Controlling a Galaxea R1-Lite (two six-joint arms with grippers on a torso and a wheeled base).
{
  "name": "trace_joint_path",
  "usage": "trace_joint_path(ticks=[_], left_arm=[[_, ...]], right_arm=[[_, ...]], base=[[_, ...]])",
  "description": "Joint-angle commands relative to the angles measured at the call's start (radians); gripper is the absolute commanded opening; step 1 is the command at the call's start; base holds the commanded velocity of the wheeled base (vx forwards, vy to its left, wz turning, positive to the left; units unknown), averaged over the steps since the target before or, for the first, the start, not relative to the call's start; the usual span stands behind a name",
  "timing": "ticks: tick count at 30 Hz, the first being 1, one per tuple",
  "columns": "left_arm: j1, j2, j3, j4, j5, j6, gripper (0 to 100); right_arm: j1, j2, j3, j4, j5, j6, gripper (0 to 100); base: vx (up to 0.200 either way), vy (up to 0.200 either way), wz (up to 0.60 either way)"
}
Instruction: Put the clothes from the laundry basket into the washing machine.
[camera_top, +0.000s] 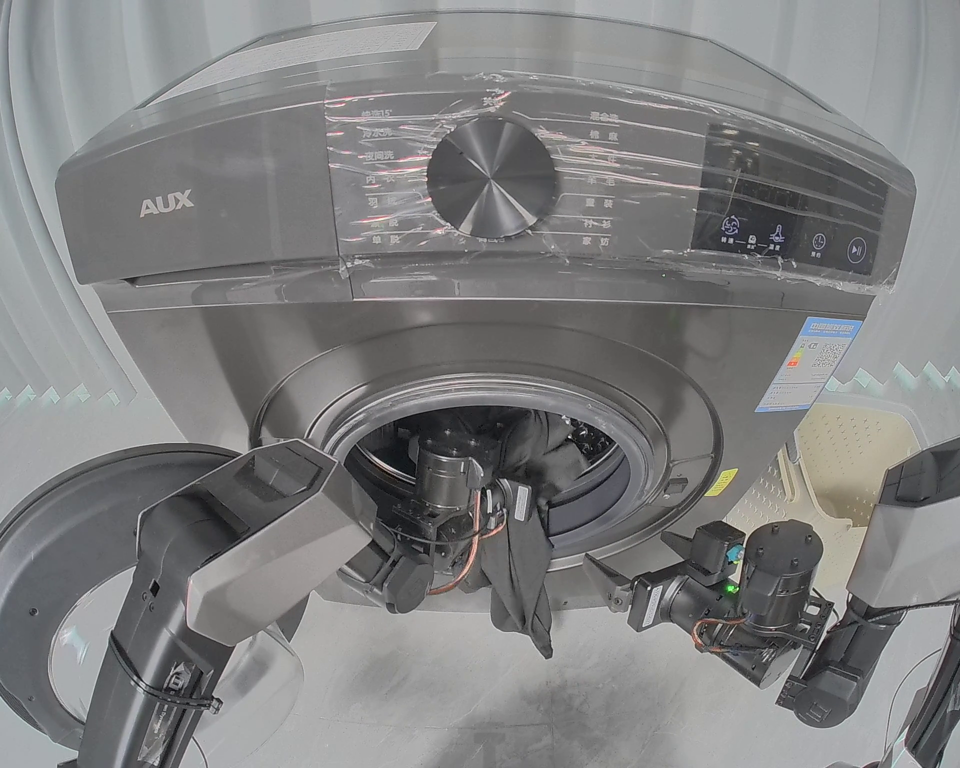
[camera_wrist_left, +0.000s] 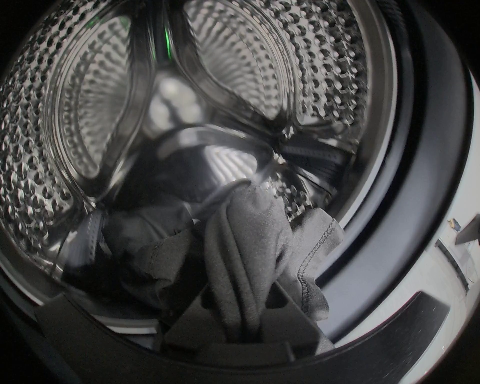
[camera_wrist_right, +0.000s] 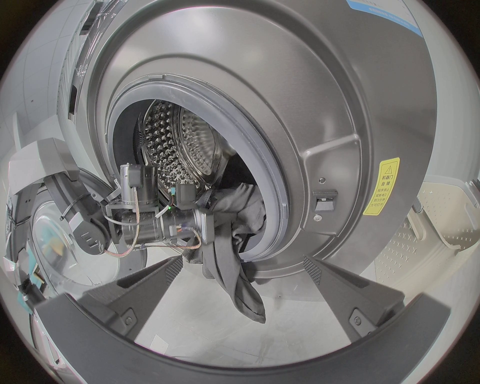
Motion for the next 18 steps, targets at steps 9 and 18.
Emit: trace_joint_path(ticks=[9, 18], left_arm=[[0.091, 0.067, -0.24, -0.003, 0.103, -0.004, 0], [0.082, 0.044, -0.207, -0.01, 0.103, -0.01, 100]], right_arm=[[0.0, -0.003, 0.0, -0.001, 0.0, 0.001, 100], [0.0, 0.004, 0.0, -0.001, 0.0, 0.001, 100]], base=[[0.0, 0.0, 0.0], [0.0, 0.0, 0.0]])
